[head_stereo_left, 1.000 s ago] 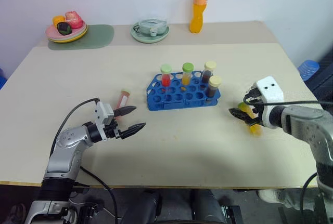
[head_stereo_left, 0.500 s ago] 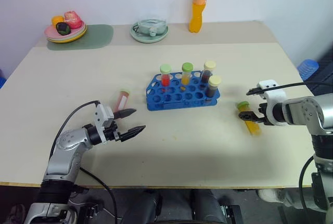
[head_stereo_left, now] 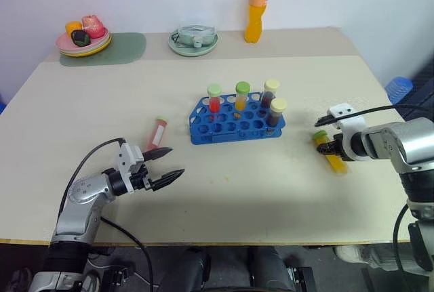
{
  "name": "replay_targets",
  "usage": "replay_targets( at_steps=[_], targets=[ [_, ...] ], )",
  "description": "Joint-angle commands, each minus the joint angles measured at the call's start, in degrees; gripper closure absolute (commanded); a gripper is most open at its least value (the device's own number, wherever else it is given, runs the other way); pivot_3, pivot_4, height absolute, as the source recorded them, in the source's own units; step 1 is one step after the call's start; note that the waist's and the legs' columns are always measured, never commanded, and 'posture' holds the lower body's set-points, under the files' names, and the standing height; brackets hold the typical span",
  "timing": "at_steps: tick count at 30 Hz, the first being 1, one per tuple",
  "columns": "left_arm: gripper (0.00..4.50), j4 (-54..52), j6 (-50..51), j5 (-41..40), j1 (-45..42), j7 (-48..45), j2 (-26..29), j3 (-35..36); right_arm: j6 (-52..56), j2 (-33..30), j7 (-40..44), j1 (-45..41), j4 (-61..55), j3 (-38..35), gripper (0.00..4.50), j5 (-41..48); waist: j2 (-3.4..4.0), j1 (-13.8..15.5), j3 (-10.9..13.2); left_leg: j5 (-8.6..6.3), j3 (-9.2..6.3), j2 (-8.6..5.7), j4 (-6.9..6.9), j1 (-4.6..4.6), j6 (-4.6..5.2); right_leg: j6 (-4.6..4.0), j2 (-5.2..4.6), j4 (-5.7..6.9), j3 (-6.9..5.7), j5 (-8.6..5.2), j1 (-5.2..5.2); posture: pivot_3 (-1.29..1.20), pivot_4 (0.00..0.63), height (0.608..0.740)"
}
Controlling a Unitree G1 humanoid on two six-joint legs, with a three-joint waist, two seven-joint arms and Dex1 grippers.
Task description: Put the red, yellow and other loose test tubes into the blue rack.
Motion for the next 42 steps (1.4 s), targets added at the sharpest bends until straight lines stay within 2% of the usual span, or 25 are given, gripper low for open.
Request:
replay_targets(
  at_steps=[1, 4, 9, 12, 18, 20, 22, 25, 29, 32, 37, 42],
  targets=[
    [0.68, -0.89, -1.03, -0.01, 0.04, 0.05, 0.0, 0.84, -2.5, -1.4, 3.2, 0.97, -7.18, -1.59, 2.9, 1.58, 0.03, 0.03, 0.02, 0.0, 0.0, 0.0, 0.0, -0.01, 0.0, 0.01, 0.0, 0.0, 0.0, 0.0, -0.01, 0.0, 0.15, 0.74],
    [0.68, -1.33, -0.94, -0.07, 0.35, 0.25, -0.1, 0.62, -3.13, -3.02, 5.63, 3.6, -12.8, -2.11, 2.9, 2.82, 0.03, 0.28, 0.02, 0.0, 0.0, 0.0, -0.01, -0.02, 0.0, 0.01, 0.0, 0.0, 0.0, 0.0, -0.02, 0.0, 0.15, 0.74],
    [0.68, -2.08, -0.17, -0.32, 0.1, 0.48, -0.02, 0.43, -2.48, -1.71, 5.56, 5.76, -18.04, -4.52, 2.9, 3.97, 0.02, 0.42, 0.02, -0.02, 0.0, -0.03, 0.02, -0.04, 0.03, 0.01, -0.02, -0.02, 0.0, 0.01, 0.0, 0.0, 0.15, 0.74],
    [0.68, -2.84, 0.62, -0.52, -0.07, 0.65, 0.1, 0.3, -3.33, 0.85, 6.89, 7.92, -22.86, -8.72, 3.56, 7.54, 0.02, 0.4, 0.02, -0.02, -0.01, -0.02, 0.01, -0.03, 0.03, 0.01, -0.02, -0.02, -0.01, 0.01, 0.0, 0.0, 0.15, 0.74],
    [0.68, -4.48, 2.4, -0.63, -0.25, 1.09, 0.37, 0.31, -15.85, 8.55, 13.94, 13.44, -30.93, -16.93, 3.65, 16.41, 0.01, 0.36, 0.02, -0.02, -0.02, -0.02, -0.01, -0.03, 0.03, 0.02, -0.01, -0.03, 0.0, 0.01, 0.01, 0.0, 0.15, 0.74],
    [0.68, -5.09, 3.22, -0.67, -0.61, 1.36, 0.34, 0.19, -26.36, 16.77, 14.46, 14.11, -30.68, -17.72, 3.65, 17.7, -0.06, 0.27, 0.02, -0.02, -0.02, -0.01, -0.01, -0.01, 0.03, 0.02, 0.0, -0.03, -0.01, 0.01, 0.02, 0.0, 0.15, 0.74],
    [0.68, -5.14, 3.57, -0.53, -1.12, 1.59, 0.11, -0.01, -33.34, 24.95, 17.13, 12.39, -26.54, -17.14, 3.65, 20.68, -0.06, 0.06, 0.02, -0.02, 0.0, 0.01, -0.02, 0.04, 0.03, 0.05, 0.03, -0.02, 0.02, 0.02, 0.05, 0.0, 0.15, 0.74],
    [0.68, -5.15, 3.84, -0.52, -1.44, 1.84, -0.18, -0.09, -45.08, 32.34, 13.21, 10.11, -20.68, -12.86, 3.65, 12.74, -0.04, 0.13, 0.03, -0.01, 0.0, 0.0, 0.01, 0.07, 0.02, 0.06, 0.05, 0.02, 0.02, 0.03, 0.06, 0.0, 0.15, 0.74],
    [0.68, -5.31, 4.09, -0.68, -1.44, 2.27, -0.49, 0.1, -62.03, 39.27, 13.31, 9.97, -13.02, -8.04, 3.65, 5.01, -0.03, 0.13, 0.04, -0.01, -0.04, -0.01, 0.0, 0.06, 0.02, 0.06, 0.19, 0.01, 0.01, 0.03, 0.03, 0.0, 0.15, 0.74],
    [0.68, -5.51, 4.24, -0.71, -1.37, 2.77, -0.63, 0.4, -76.47, 45.86, 8.99, 10.09, -2.19, -5.19, 3.65, -2.66, -0.02, -0.39, 0.04, -0.01, -0.03, 0.0, -0.02, 0.08, 0.01, 0.06, 0.21, 0.05, 0.01, 0.03, 0.01, 0.0, 0.15, 0.74],
    [0.68, -5.92, 4.03, -0.84, -0.92, 3.85, -0.83, 0.97, -92.17, 49.61, 3.86, 10.42, 10.03, -4.96, 3.65, -9.85, 0.01, -1.22, 0.05, 0.02, -0.05, -0.01, -0.03, 0.1, -0.03, 0.06, 0.24, 0.1, 0.01, 0.03, 0.0, 0.0, 0.15, 0.74],
    [0.68, -6.11, 3.55, -0.63, -0.7, 4.66, -1.08, 1.02, -101.49, 50.73, -1.36, 8.74, 19.92, -4.97, 3.65, -14.37, 0.02, -1.56, 0.05, 0.04, -0.05, 0.02, -0.1, 0.14, -0.07, 0.05, 0.28, 0.12, 0.01, 0.03, -0.03, 0.0, 0.15, 0.74]
  ],
)
